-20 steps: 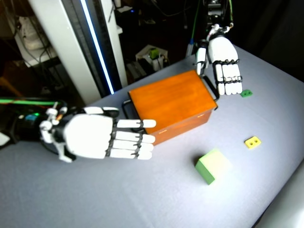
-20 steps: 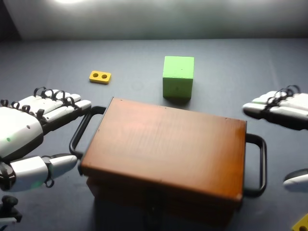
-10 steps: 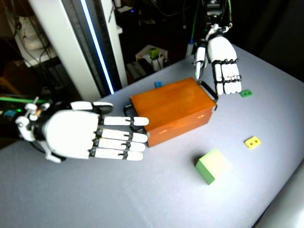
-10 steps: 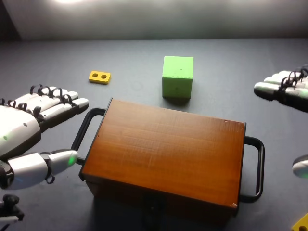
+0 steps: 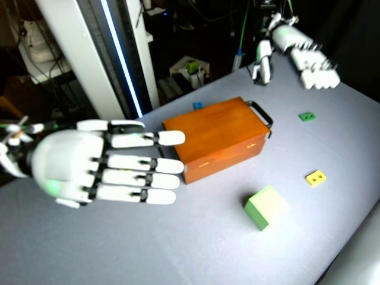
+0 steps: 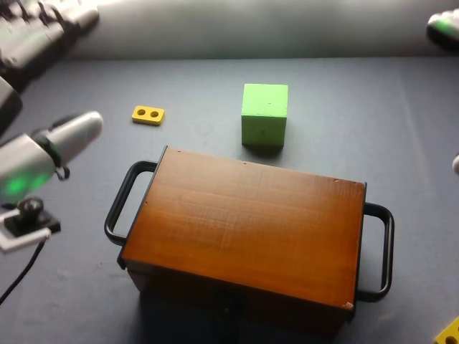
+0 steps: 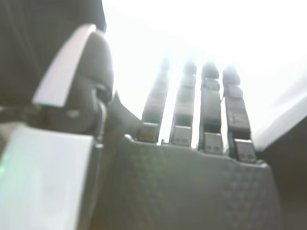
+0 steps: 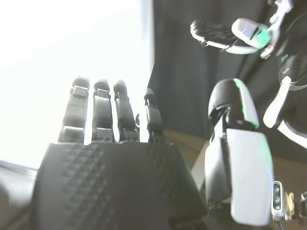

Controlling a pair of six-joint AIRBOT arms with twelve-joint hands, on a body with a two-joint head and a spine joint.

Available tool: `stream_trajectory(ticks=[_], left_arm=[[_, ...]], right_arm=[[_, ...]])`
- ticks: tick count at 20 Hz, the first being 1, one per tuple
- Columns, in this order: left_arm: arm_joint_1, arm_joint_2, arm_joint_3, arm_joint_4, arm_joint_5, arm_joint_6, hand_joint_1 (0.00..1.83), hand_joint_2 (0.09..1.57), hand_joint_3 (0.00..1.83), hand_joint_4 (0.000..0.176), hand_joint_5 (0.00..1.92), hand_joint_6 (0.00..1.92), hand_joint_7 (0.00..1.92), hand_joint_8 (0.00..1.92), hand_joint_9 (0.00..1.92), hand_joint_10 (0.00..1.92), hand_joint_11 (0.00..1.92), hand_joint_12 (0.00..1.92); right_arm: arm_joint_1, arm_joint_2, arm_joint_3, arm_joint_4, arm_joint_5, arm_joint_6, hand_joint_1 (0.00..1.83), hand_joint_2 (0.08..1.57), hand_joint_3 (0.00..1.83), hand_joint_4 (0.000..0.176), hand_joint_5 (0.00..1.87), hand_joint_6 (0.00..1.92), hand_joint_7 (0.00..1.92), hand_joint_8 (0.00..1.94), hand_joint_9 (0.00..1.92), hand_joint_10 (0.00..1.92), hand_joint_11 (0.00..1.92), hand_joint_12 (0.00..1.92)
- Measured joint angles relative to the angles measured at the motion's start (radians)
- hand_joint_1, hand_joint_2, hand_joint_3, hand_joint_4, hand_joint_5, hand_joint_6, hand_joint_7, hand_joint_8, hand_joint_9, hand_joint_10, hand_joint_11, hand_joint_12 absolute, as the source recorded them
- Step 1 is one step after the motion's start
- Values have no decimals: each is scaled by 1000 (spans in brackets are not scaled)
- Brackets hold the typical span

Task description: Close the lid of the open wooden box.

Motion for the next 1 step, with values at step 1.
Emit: stream_trajectory(ticks=[1], left_arm=[[-2, 0, 0, 0, -34, 0, 309, 1329, 0, 0, 80, 0, 173, 5, 158, 10, 134, 80]], right_arm=[[19, 0, 0, 0, 25, -5, 564, 1145, 2, 20, 146, 13, 106, 10, 76, 10, 101, 36]])
